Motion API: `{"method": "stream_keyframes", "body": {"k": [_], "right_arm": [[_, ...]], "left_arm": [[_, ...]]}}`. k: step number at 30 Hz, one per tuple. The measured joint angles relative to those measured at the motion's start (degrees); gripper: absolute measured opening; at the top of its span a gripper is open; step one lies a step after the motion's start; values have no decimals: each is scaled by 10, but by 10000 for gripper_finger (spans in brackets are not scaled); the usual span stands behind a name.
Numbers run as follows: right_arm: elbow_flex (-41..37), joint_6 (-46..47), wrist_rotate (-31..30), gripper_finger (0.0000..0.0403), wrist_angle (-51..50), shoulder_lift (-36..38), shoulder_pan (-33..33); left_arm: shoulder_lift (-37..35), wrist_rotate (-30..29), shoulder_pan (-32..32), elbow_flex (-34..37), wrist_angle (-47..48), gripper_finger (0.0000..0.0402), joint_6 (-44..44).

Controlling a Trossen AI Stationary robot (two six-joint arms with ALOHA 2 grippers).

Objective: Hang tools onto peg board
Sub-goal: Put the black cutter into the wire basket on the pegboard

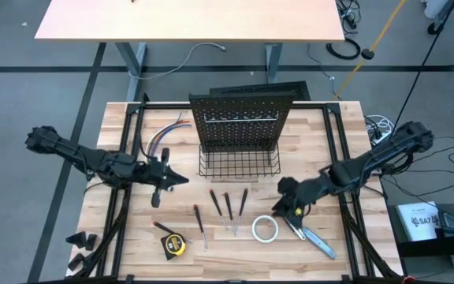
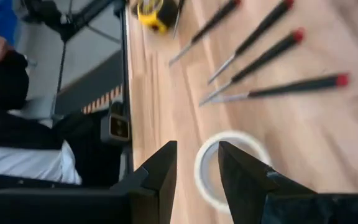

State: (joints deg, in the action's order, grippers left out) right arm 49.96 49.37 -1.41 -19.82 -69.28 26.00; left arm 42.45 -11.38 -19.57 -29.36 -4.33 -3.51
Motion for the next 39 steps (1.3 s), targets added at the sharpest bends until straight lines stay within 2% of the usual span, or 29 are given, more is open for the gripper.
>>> {"method": "stream_keyframes", "body": {"k": [4,9,12,18,23,28,34,39], "right_arm": [[49,15,-18,109,-62,-52,18],[110,63,-72,109,-208,-109,29],[131,92,-75,109,-267,-133,30],[132,100,-74,109,-275,-164,30],[132,118,-72,109,-275,-176,35],[132,193,-45,109,-276,-176,42],[132,264,-42,109,-303,-176,53],[132,246,-42,115,-303,-179,56]], "left_arm": [[27,1,-18,0,-30,4,26],[47,1,-19,0,-27,4,27],[64,1,-19,0,-28,8,27],[103,-15,-18,1,-40,9,25],[130,-45,-8,1,-93,10,56],[134,-47,1,1,-111,10,58],[135,-46,1,1,-107,11,59],[135,-43,1,1,-107,11,59]]}}
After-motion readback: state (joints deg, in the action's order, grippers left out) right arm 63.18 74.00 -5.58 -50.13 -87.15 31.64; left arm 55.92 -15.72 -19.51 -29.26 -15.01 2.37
